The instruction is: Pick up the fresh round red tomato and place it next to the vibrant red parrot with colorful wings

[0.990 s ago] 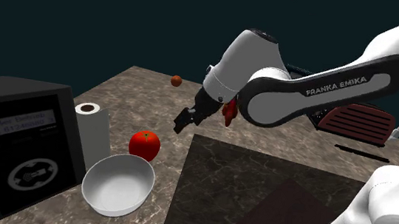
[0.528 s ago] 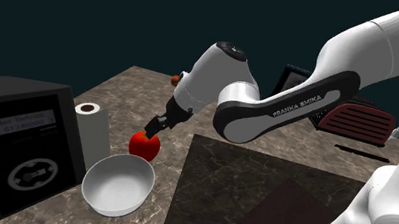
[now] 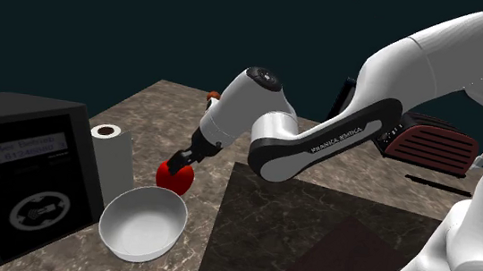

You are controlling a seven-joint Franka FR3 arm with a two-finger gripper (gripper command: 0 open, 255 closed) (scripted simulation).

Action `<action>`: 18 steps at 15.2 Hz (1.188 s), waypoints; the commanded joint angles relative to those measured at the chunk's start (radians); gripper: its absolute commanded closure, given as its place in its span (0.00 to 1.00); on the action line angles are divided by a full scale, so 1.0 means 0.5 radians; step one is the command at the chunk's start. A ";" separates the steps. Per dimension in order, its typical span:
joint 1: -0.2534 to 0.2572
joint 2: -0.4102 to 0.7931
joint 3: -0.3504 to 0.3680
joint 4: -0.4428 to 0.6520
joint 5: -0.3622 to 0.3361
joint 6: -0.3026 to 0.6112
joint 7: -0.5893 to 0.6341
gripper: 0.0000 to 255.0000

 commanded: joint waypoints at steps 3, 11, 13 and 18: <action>0.005 0.015 -0.005 0.010 -0.014 0.003 0.010 0.00; 0.004 0.015 -0.005 0.010 -0.014 0.004 0.009 1.00; 0.004 0.015 -0.005 0.010 -0.014 0.004 0.009 1.00; -0.011 -0.021 0.017 0.022 0.045 -0.038 -0.039 1.00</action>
